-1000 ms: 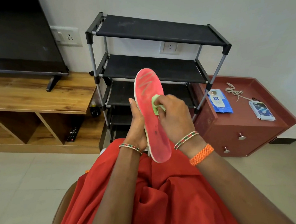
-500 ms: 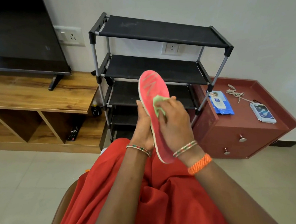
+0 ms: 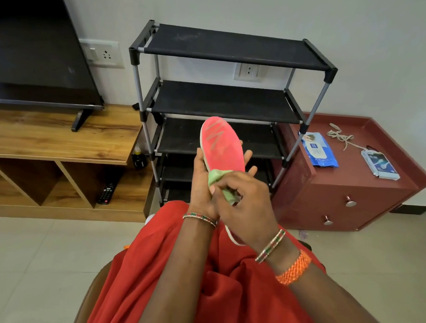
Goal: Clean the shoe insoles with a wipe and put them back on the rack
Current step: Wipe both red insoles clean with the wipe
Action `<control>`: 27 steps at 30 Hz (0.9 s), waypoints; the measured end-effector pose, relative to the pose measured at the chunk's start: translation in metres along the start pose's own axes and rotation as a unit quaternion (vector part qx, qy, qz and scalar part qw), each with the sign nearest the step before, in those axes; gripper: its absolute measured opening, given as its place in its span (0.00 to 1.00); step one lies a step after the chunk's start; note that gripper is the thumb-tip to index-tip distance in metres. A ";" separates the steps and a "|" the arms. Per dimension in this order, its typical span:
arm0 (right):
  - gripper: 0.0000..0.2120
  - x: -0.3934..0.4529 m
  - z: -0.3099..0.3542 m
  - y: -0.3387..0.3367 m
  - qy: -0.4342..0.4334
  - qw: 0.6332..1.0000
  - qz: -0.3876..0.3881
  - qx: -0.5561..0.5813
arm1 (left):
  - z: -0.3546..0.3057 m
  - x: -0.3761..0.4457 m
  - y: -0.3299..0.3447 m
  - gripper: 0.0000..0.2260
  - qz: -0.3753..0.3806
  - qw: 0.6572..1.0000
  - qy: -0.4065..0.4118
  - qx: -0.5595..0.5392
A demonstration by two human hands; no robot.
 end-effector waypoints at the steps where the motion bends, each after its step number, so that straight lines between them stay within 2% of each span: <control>1: 0.02 0.009 0.000 -0.002 0.011 1.000 -0.009 0.003 | 0.001 0.000 0.003 0.29 -0.004 1.000 -0.006 0.014; 4: 0.04 0.042 -0.001 -0.010 0.033 0.998 -0.049 0.002 | 0.007 0.002 0.005 0.27 -0.022 0.998 0.011 0.058; 6: 0.06 0.057 0.002 -0.011 0.042 0.998 -0.048 -0.003 | 0.007 0.002 0.005 0.25 -0.020 0.998 0.024 0.048; 12: 0.09 0.023 0.000 0.008 0.052 0.997 0.059 -0.023 | -0.008 0.003 -0.011 0.33 -0.021 0.999 0.026 0.042; 14: 0.09 0.015 -0.001 0.009 0.045 0.995 0.073 -0.042 | -0.004 0.002 -0.014 0.33 -0.026 0.999 0.017 0.041; 18: 0.10 0.041 0.006 -0.003 0.027 0.996 0.012 -0.081 | 0.012 0.003 -0.005 0.31 -0.044 0.994 0.023 0.096; 22: 0.09 0.066 0.007 -0.012 -0.008 0.992 -0.041 -0.121 | 0.018 0.002 0.003 0.23 -0.031 0.996 0.017 0.079; 27: 0.11 0.030 0.007 0.003 0.007 0.996 0.011 -0.088 | 0.004 0.002 -0.006 0.35 -0.023 0.997 0.024 0.074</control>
Point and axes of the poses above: each hand's wrist, its own x-axis towards the middle knuckle, its own y-axis out of the palm, z = x × y, the point moved 4 cm from there along x, towards the middle knuckle, and after that the axes turned 11 degrees about y, right-handed, at the moved point
